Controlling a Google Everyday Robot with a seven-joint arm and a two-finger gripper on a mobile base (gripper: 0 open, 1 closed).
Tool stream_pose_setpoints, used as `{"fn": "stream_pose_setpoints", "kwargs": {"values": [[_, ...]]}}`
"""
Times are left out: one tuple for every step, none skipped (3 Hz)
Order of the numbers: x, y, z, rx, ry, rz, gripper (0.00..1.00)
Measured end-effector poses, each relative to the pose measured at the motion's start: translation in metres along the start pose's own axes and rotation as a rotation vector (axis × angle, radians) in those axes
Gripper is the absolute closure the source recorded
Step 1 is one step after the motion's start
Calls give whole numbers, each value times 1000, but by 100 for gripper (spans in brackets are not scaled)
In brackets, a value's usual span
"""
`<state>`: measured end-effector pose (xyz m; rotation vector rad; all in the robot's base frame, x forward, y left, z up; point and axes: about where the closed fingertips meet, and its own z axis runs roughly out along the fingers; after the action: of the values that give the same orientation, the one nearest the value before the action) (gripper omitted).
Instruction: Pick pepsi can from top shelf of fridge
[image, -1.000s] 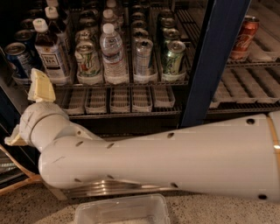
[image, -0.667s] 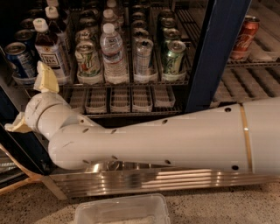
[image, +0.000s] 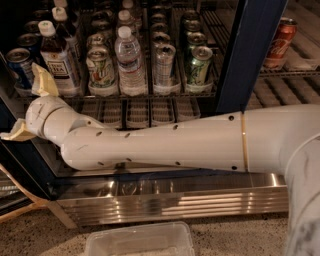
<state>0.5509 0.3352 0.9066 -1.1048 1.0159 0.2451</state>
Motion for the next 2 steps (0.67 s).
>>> {"fn": "stream_pose_setpoints", "kwargs": {"values": [[-7, 16, 7, -42, -6, -126, 0], [-20, 11, 7, -34, -18, -185, 0]]}}
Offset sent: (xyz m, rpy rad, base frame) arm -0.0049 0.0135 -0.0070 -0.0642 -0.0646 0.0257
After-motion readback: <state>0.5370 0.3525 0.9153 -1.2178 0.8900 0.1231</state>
